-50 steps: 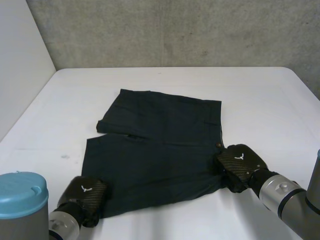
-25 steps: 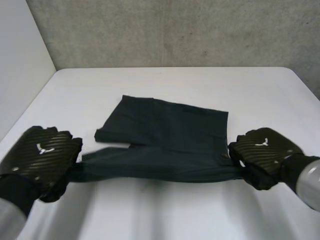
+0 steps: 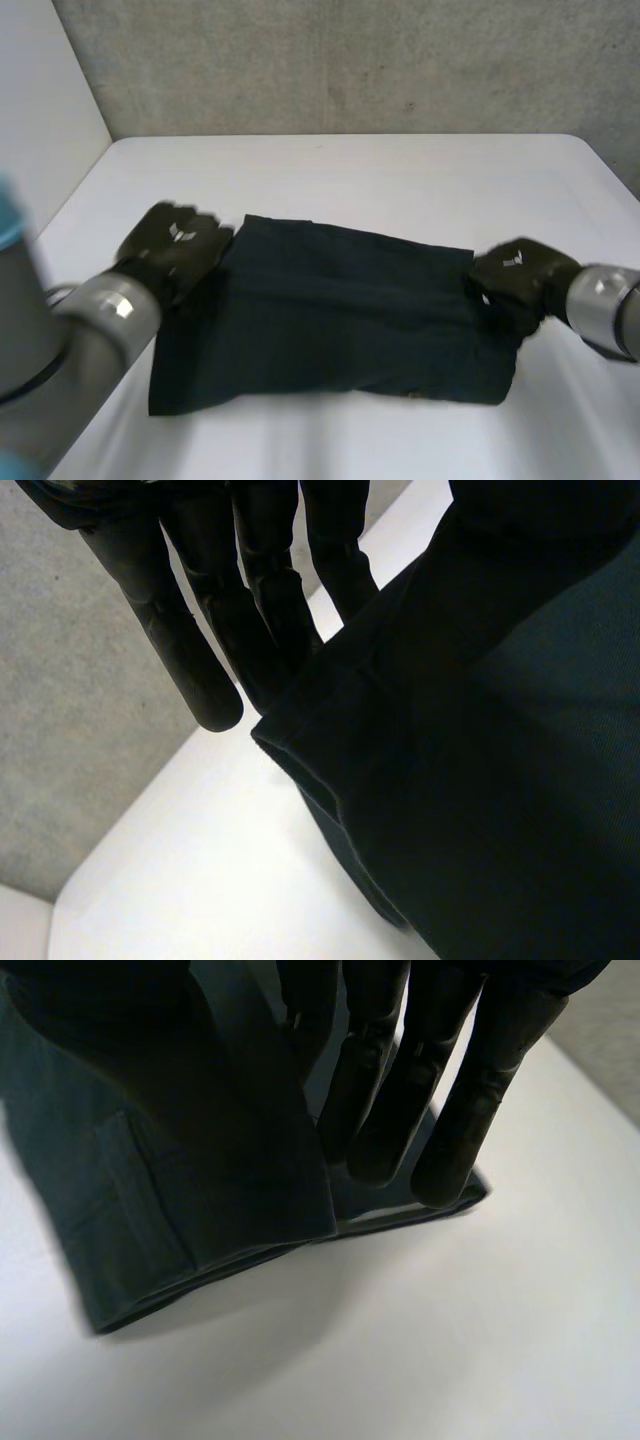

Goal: Fold the shorts.

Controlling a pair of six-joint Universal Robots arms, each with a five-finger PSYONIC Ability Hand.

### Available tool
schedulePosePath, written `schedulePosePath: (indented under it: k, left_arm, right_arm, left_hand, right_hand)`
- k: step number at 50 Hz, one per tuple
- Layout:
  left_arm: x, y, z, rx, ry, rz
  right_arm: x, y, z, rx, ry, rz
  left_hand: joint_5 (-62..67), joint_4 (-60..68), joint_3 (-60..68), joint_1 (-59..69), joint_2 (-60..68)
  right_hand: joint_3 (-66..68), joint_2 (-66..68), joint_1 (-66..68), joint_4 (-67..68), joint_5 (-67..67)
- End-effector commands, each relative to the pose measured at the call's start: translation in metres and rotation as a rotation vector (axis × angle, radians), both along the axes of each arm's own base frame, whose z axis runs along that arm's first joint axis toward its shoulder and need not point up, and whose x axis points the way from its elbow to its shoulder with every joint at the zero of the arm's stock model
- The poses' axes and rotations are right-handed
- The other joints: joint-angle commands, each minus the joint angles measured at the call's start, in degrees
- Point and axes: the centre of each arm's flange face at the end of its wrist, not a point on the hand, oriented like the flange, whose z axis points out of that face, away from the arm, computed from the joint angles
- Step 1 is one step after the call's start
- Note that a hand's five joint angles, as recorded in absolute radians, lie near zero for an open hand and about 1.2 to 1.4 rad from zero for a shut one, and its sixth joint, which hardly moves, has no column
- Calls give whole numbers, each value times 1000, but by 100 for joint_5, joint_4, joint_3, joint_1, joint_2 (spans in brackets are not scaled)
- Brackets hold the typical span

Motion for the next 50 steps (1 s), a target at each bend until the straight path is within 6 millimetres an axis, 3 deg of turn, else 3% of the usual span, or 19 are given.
schedulePosePath:
  k: [1, 9, 16, 18, 21, 24, 28, 29, 33, 37, 44, 50]
  left_arm:
    - [-45, -84, -27, -73, 3, 26]
    - [-71, -154, -65, -147, -11, 113]
    - [-74, -180, -87, -186, -53, 110]
    - [-81, -179, -91, -204, -37, 70]
    - [-92, -173, -93, -228, -23, 13]
    - [-97, -167, -93, -230, -22, -9]
    - [-103, -150, -86, -218, -21, -38]
    - [-100, -144, -73, -219, -10, -38]
    - [-85, -121, -56, -184, -21, -40]
    - [-66, -94, -42, -143, -2, -32]
    - [-41, -55, -39, -23, 157, -3]
    - [-31, -37, -45, 45, 222, 9]
  right_arm:
    - [25, -57, -14, -142, -34, -52]
    - [61, -98, -47, -346, -21, -86]
    - [77, -116, -73, -467, -34, -70]
    - [84, -117, -79, -509, -30, -69]
    - [84, -121, -76, -554, -22, -134]
    - [80, -121, -71, -560, -19, -179]
    - [73, -114, -42, -575, -78, -211]
    - [69, -105, -32, -556, -106, -216]
    - [61, -74, -21, -443, -151, -193]
    - [47, -43, -30, -246, -166, -173]
    - [15, -12, -59, 32, -265, -235]
    - [9, -8, -78, 35, -290, -237]
  left_hand:
    - [1232, 1117, 1210, 1715, 1155]
    - [1232, 1117, 1210, 1715, 1155]
    - [1232, 1117, 1210, 1715, 1155]
    - [-2201, -2315, -2222, -1718, -2277]
    - [-5768, -5883, -5790, -5285, -5845]
    - [-5768, -5883, -5790, -5285, -5845]
    - [-5768, -5883, -5790, -5285, -5845]
    - [-5768, -5883, -5790, -5285, -5845]
    - [-5768, -5883, -5790, -5285, -5845]
    - [-5768, -5883, -5790, -5285, -5845]
    - [-5747, -5862, -5768, -5264, -5823]
    - [-5747, -5862, -5768, -5264, -5823]
  right_hand:
    - [1194, 1398, 2524, 1181, 1338]
    - [1194, 1398, 2524, 1181, 1338]
    - [1194, 1398, 2524, 1181, 1338]
    - [-353, -149, 977, -365, -209]
    - [-5806, -5602, -4476, -5819, -5662]
    - [-5806, -5602, -4476, -5819, -5662]
    - [-5806, -5602, -4476, -5819, -5662]
    - [-5806, -5602, -4476, -5819, -5662]
    - [-5806, -5602, -4476, -5819, -5662]
    - [-5806, -5602, -4476, -5819, -5662]
    - [-4941, -4738, -3612, -4954, -4797]
    - [-4033, -3829, -2703, -4046, -3889]
